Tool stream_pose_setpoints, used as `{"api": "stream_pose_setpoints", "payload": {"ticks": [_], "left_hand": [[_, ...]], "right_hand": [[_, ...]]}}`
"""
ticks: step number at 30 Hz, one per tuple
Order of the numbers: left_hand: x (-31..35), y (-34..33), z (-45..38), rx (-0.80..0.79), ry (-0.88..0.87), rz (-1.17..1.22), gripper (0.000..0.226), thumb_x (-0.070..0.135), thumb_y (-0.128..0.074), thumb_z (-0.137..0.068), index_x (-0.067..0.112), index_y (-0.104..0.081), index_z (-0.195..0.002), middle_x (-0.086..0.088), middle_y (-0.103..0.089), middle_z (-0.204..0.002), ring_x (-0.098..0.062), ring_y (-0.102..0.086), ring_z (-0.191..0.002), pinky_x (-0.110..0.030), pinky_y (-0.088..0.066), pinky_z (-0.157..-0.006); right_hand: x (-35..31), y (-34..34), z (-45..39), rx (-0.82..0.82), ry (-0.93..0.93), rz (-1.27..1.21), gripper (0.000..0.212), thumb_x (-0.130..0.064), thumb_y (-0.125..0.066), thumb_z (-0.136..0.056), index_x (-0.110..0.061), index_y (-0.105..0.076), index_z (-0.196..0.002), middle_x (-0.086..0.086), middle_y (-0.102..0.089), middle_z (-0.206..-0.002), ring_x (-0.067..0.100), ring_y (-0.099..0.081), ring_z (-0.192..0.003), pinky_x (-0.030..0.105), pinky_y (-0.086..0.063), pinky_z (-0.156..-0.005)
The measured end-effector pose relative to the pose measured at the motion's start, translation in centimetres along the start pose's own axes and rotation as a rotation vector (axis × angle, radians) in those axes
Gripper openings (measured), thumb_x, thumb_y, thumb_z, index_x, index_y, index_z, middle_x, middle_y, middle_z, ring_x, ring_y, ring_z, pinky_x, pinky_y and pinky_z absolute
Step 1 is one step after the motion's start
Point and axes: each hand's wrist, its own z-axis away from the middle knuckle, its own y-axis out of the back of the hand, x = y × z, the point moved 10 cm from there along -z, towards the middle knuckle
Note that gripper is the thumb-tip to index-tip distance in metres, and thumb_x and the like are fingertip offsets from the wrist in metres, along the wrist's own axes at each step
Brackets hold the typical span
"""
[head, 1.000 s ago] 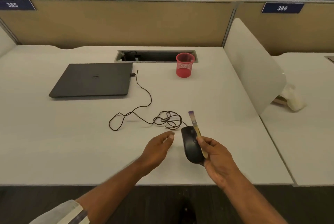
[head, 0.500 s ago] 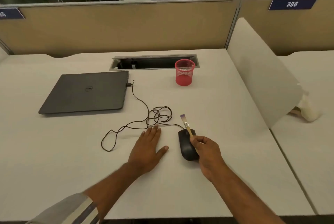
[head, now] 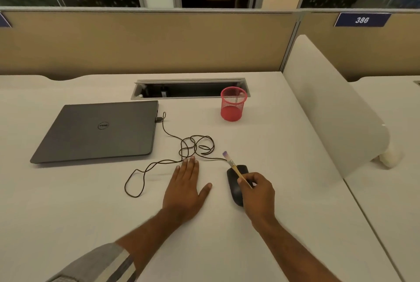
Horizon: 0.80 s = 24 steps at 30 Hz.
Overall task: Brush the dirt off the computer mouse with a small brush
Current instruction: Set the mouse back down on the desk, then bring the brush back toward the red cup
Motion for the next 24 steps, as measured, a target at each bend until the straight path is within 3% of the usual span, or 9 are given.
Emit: {"api": "stream_pose_setpoints", "payload": {"ticks": [5, 13, 17, 19, 24], "left_hand": [[0.2, 0.1, 0.1, 0.028, -0.007, -0.017, 0.085, 0.066, -0.012, -0.099, 0.014, 0.007, -0.164, -0.002, 0.011, -0.175, -0.015, 0.014, -0.160, -0.031, 0.015, -0.126], [0.3, 0.4, 0.2, 0.028, -0.003, -0.019, 0.083, 0.064, -0.015, -0.101, 0.015, 0.008, -0.164, -0.002, 0.011, -0.175, -0.015, 0.014, -0.160, -0.031, 0.015, -0.126], [0.3, 0.6, 0.3, 0.029, -0.006, -0.015, 0.081, 0.063, -0.017, -0.103, 0.015, 0.008, -0.164, -0.001, 0.011, -0.175, -0.013, 0.015, -0.159, -0.029, 0.016, -0.125], [0.5, 0.7, 0.2, 0.034, -0.024, -0.006, 0.079, 0.060, -0.018, -0.104, 0.015, 0.007, -0.164, -0.001, 0.011, -0.175, -0.011, 0.017, -0.158, -0.029, 0.015, -0.125], [0.6, 0.7, 0.4, 0.041, -0.044, 0.008, 0.077, 0.057, -0.021, -0.105, 0.015, 0.005, -0.164, 0.000, 0.008, -0.175, -0.011, 0.014, -0.159, -0.028, 0.012, -0.127]], "right_hand": [[-0.7, 0.3, 0.8, 0.090, 0.071, 0.161, 0.018, -0.013, -0.066, -0.090, -0.023, -0.062, -0.076, -0.012, -0.061, -0.066, 0.015, -0.060, -0.064, 0.032, -0.052, -0.062], [-0.8, 0.8, 1.4, 0.154, 0.092, 0.250, 0.012, -0.018, -0.065, -0.092, -0.019, -0.065, -0.080, -0.001, -0.067, -0.072, 0.018, -0.061, -0.064, 0.033, -0.055, -0.064], [-1.2, 2.1, 0.8, 0.184, 0.135, 0.095, 0.002, -0.017, -0.072, -0.087, -0.015, -0.073, -0.085, 0.001, -0.071, -0.083, 0.019, -0.063, -0.072, 0.029, -0.053, -0.064], [-1.9, 2.6, 0.1, 0.167, 0.167, -0.001, 0.005, -0.017, -0.076, -0.083, -0.020, -0.072, -0.085, -0.003, -0.068, -0.086, 0.014, -0.062, -0.078, 0.018, -0.046, -0.065], [-2.0, 2.6, -2.9, 0.046, -0.021, -0.286, 0.004, -0.017, -0.076, -0.084, -0.019, -0.075, -0.087, -0.003, -0.071, -0.080, 0.010, -0.061, -0.070, 0.016, -0.044, -0.064]]}}
